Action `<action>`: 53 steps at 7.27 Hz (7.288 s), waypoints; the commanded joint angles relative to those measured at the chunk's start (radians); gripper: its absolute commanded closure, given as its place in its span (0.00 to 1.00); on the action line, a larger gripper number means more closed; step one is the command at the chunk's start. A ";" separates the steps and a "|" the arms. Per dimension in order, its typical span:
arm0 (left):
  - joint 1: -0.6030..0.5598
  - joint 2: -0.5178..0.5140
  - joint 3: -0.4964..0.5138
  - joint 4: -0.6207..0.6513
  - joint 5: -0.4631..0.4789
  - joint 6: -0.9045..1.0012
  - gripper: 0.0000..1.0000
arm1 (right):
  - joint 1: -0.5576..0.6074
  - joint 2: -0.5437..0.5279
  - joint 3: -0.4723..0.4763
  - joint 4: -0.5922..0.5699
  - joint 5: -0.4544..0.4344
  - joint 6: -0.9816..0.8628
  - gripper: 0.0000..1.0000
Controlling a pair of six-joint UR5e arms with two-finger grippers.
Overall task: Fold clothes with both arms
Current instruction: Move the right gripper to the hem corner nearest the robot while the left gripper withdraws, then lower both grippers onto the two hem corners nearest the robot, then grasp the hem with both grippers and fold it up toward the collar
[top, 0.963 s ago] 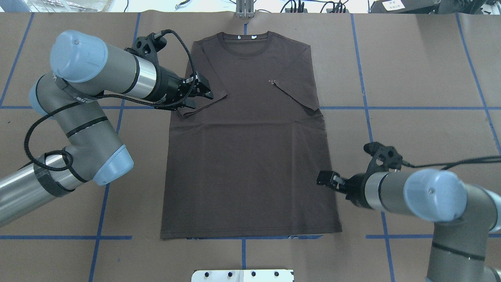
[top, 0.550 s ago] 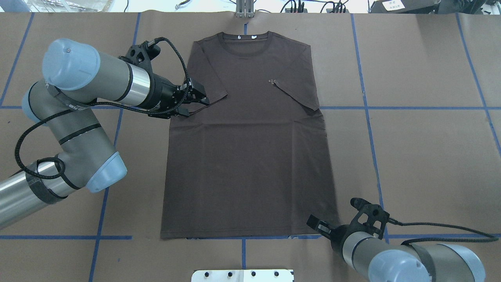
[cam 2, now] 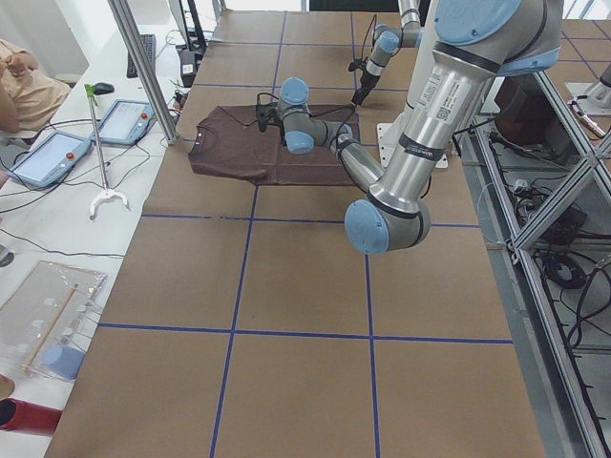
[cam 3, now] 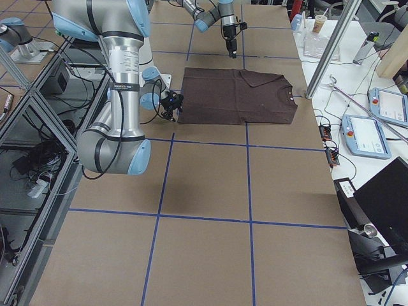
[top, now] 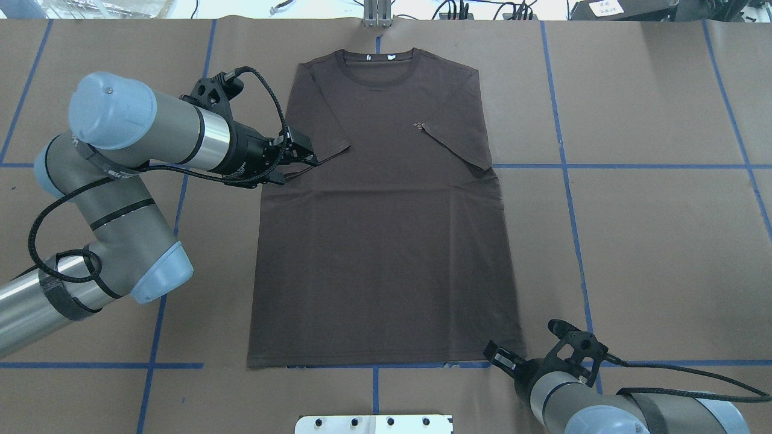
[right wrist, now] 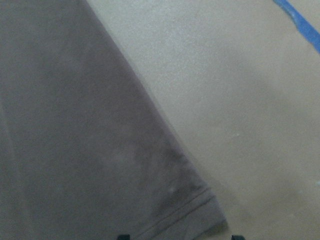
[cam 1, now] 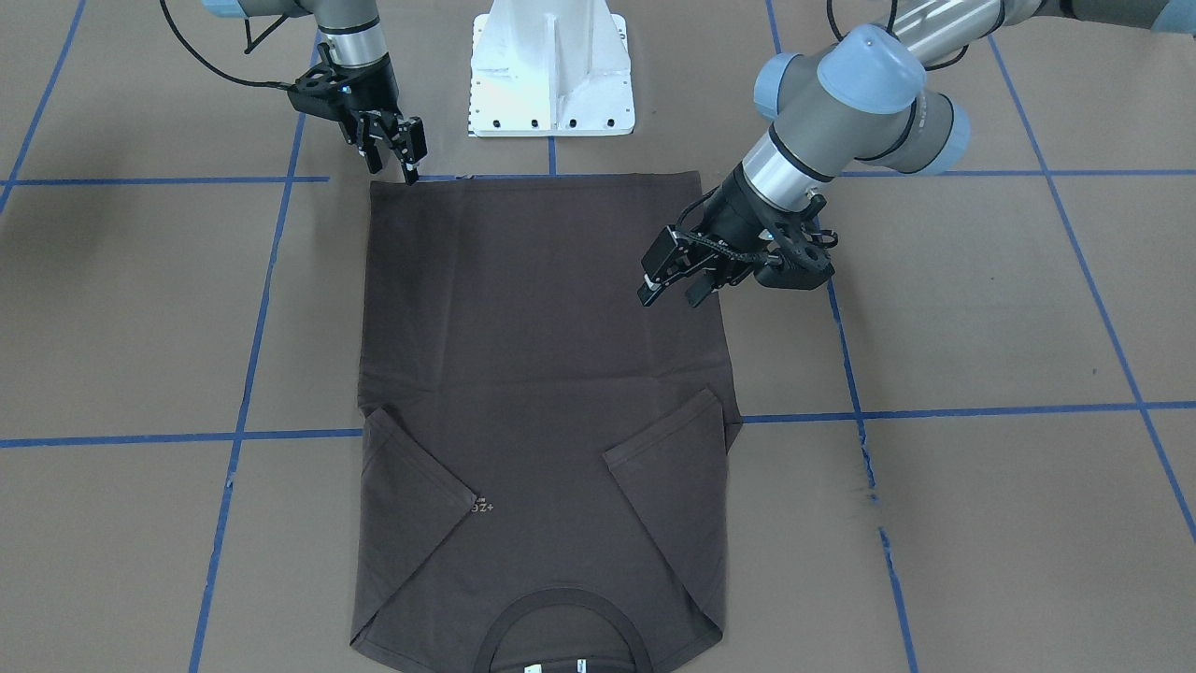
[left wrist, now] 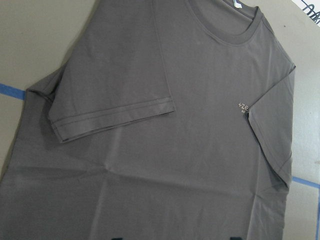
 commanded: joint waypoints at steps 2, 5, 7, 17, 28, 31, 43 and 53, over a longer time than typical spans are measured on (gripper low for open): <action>0.004 0.001 0.001 -0.001 0.004 0.000 0.21 | 0.020 -0.005 0.002 -0.057 -0.001 0.001 0.27; 0.005 0.001 0.001 -0.001 0.002 0.001 0.20 | 0.017 0.000 -0.003 -0.057 0.001 0.001 0.79; 0.004 0.000 0.001 -0.001 0.002 0.000 0.20 | 0.014 0.000 -0.004 -0.059 0.001 0.001 0.99; 0.416 0.263 -0.330 0.375 0.329 -0.232 0.30 | 0.038 0.007 0.085 -0.060 0.042 -0.008 1.00; 0.533 0.334 -0.320 0.392 0.335 -0.323 0.43 | 0.055 0.003 0.086 -0.062 0.042 -0.008 1.00; 0.539 0.327 -0.303 0.392 0.337 -0.316 0.48 | 0.055 -0.005 0.085 -0.062 0.041 -0.008 1.00; 0.528 0.343 -0.443 0.404 0.372 -0.324 1.00 | 0.057 -0.016 0.143 -0.062 0.047 -0.008 1.00; 0.237 0.107 -0.332 0.492 0.369 -0.146 1.00 | 0.416 0.158 0.083 -0.064 0.297 -0.296 1.00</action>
